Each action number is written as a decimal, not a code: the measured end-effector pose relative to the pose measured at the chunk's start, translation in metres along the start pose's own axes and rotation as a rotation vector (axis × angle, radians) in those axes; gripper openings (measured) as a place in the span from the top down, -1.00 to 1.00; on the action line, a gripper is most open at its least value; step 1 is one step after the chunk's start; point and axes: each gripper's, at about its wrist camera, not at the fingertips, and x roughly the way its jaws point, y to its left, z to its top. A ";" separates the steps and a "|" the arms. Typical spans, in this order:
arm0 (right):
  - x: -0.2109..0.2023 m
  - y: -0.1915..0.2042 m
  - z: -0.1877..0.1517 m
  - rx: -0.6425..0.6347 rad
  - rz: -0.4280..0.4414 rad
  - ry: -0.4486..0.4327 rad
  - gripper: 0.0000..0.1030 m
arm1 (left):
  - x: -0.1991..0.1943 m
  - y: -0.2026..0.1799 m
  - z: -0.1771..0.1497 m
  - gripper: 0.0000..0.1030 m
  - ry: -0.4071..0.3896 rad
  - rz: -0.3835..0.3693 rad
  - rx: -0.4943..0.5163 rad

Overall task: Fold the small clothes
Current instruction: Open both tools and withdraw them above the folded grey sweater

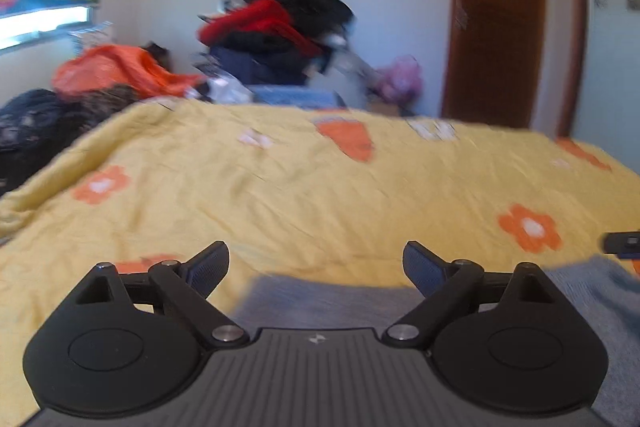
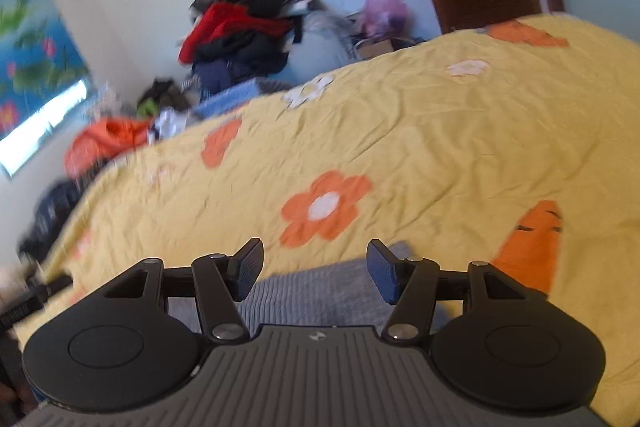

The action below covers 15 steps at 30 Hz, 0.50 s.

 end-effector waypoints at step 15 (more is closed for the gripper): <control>0.042 0.006 -0.021 -0.208 -0.192 0.078 -0.71 | 0.050 0.003 -0.031 -0.95 0.192 0.038 -0.028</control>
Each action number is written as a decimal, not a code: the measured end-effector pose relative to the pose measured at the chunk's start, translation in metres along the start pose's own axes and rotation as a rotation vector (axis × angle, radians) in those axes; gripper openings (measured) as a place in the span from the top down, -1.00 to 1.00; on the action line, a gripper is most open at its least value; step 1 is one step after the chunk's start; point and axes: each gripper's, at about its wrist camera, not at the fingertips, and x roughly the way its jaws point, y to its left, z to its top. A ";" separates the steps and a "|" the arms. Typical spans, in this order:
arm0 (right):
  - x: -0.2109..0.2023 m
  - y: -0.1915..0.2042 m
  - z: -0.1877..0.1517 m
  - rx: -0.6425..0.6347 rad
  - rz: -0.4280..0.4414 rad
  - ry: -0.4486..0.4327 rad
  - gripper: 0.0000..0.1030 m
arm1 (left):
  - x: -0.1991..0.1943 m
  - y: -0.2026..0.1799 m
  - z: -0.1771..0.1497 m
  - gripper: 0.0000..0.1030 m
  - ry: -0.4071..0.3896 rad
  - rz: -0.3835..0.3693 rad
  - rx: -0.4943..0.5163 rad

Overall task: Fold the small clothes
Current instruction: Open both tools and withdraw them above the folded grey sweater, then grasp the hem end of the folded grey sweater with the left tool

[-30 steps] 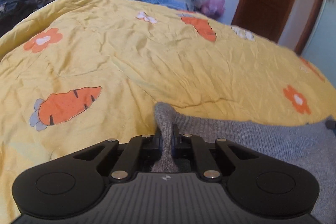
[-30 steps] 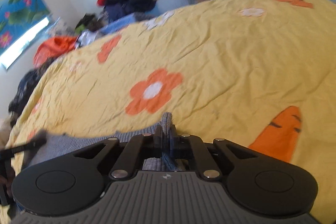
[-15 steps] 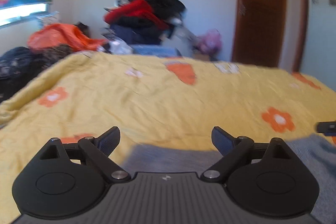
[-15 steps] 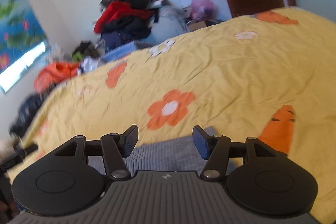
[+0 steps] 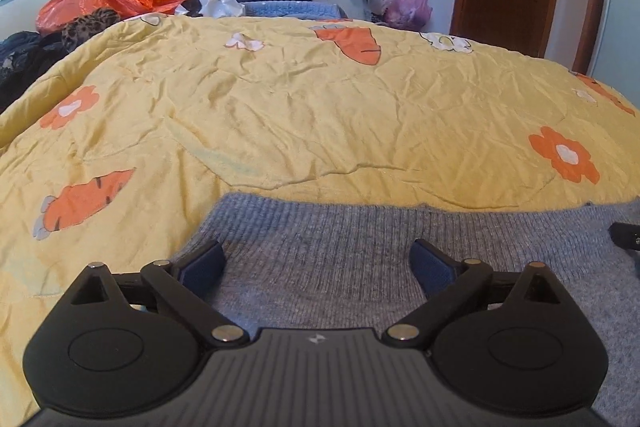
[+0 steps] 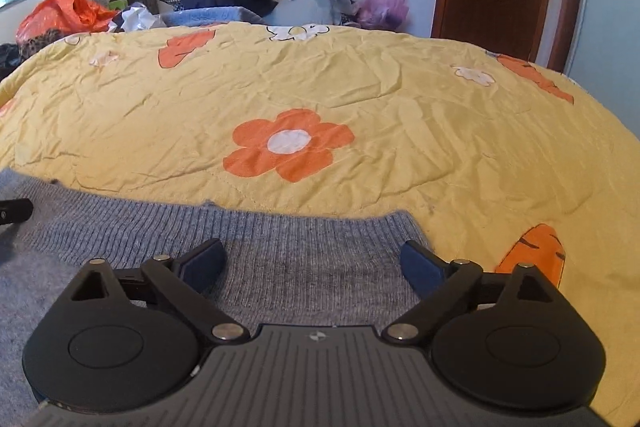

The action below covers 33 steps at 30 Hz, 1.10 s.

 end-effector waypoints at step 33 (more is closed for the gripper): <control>-0.035 0.110 0.003 -0.036 0.257 -0.063 -0.74 | -0.072 -0.021 -0.065 -0.99 -0.053 -0.060 -0.017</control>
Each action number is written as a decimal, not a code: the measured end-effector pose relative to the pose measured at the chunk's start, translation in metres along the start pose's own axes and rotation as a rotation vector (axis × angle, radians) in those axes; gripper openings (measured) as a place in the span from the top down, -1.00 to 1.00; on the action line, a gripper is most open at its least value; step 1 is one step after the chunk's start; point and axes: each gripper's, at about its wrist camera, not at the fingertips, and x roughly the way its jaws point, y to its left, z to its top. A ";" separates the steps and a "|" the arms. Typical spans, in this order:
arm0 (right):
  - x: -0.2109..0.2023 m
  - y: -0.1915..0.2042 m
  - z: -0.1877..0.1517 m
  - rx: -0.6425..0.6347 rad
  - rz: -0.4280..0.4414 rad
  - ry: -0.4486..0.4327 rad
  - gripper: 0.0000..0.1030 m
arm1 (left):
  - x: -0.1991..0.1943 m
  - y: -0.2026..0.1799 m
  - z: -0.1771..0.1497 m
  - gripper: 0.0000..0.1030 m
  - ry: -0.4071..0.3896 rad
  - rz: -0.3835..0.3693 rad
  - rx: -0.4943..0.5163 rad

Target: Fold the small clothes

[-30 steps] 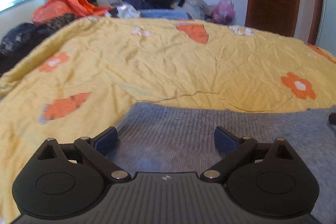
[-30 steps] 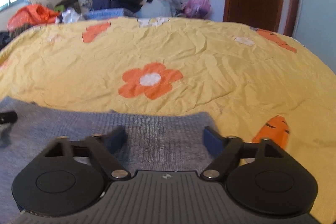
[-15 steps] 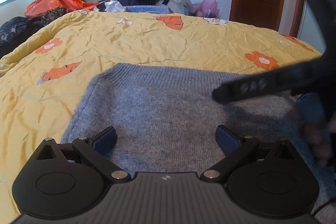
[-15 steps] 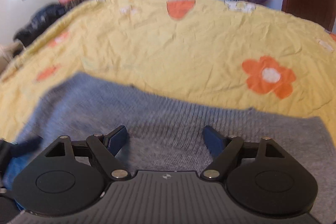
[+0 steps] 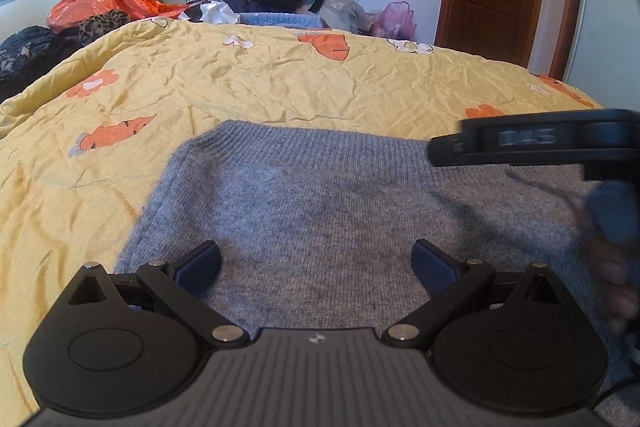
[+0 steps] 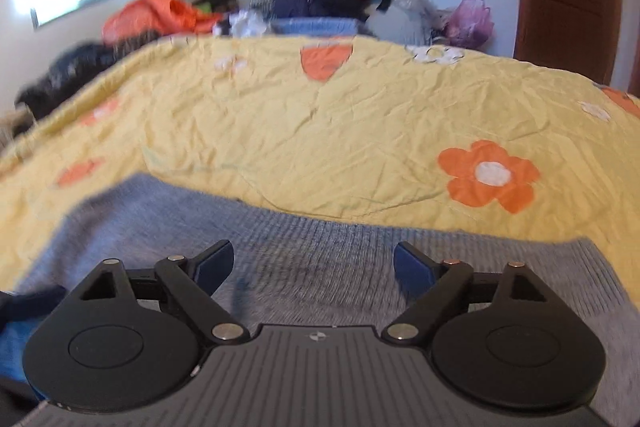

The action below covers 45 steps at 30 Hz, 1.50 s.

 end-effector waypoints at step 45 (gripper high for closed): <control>0.001 -0.012 -0.033 -0.043 -0.013 0.030 -1.00 | -0.076 0.098 -0.066 0.60 0.062 -0.173 -0.843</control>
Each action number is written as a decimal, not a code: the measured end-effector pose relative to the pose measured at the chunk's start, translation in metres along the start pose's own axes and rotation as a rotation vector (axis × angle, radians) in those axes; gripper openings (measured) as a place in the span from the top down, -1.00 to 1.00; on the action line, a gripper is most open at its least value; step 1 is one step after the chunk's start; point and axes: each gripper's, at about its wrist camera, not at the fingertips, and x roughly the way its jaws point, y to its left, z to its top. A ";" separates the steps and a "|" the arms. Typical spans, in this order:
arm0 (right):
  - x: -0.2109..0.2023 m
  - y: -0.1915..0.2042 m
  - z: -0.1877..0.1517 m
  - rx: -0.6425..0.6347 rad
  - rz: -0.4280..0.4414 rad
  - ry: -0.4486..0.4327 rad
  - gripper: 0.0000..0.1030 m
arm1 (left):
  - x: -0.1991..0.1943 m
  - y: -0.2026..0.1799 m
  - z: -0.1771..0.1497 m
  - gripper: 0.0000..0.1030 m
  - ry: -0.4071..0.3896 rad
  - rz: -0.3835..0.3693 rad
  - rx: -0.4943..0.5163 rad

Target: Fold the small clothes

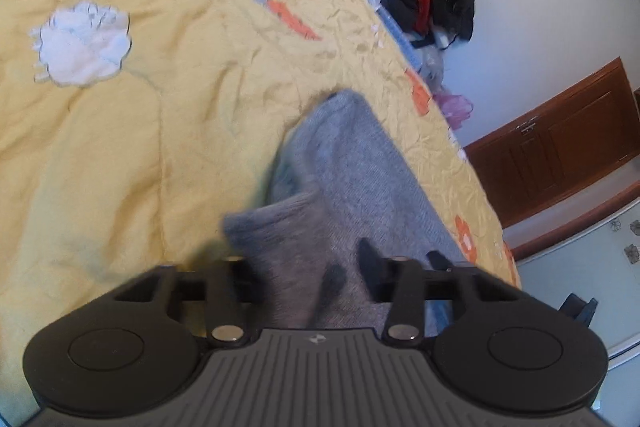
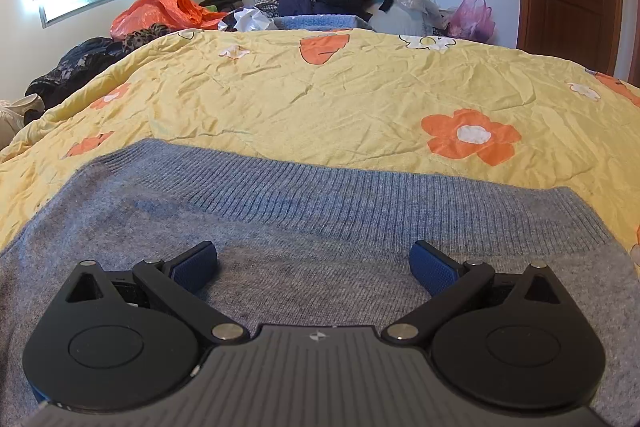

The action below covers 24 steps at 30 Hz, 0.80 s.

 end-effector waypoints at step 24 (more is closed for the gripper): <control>0.050 0.126 0.105 -0.096 0.434 0.444 -0.59 | -0.019 -0.073 -0.058 0.82 -0.126 0.054 0.659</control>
